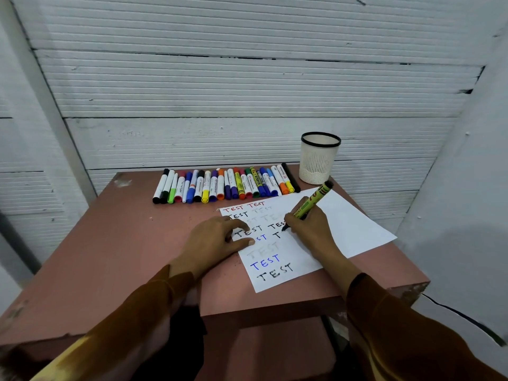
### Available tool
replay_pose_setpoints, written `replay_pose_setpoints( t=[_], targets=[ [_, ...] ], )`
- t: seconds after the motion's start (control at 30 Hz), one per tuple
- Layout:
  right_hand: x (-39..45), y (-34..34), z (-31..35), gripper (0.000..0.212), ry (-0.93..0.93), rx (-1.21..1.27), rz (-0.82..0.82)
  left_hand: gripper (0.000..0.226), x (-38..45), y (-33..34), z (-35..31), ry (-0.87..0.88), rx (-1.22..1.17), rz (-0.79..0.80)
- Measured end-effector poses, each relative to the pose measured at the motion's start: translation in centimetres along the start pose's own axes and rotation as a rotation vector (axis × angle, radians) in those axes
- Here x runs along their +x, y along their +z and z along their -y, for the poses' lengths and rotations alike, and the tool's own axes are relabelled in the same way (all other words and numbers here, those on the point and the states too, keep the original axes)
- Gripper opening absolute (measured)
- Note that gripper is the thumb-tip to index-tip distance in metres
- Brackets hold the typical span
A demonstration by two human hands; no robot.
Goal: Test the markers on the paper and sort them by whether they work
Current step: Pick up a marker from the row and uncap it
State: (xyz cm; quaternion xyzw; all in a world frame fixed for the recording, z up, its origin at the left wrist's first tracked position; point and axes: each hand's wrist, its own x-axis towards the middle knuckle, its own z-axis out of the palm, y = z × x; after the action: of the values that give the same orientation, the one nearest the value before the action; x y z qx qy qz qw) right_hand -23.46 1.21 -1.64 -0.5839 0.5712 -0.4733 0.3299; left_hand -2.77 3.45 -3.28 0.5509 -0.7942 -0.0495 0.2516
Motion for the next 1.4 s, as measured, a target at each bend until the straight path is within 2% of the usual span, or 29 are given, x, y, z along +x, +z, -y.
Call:
replay_pose_setpoints(
  t=[0.37,0.7,1.0,1.4],
  targets=[
    [-0.11,0.15,-0.01,0.025,0.002,-0.031,0.030,0.035,-0.06,-0.04,-0.10,-0.003,-0.007,-0.007],
    [0.02,0.03,-0.07,0.026,0.001,-0.003,-0.015,0.034,-0.11,-0.08,-0.14,0.004,-0.018,-0.016],
    [-0.29,0.04,0.11,0.024,0.011,-0.004,0.035,0.035,-0.04,-0.01,-0.09,-0.004,-0.009,-0.005],
    [-0.23,0.01,0.13,0.027,-0.004,-0.020,-0.009,0.035,-0.14,-0.14,-0.25,-0.009,-0.009,-0.008]
  ],
)
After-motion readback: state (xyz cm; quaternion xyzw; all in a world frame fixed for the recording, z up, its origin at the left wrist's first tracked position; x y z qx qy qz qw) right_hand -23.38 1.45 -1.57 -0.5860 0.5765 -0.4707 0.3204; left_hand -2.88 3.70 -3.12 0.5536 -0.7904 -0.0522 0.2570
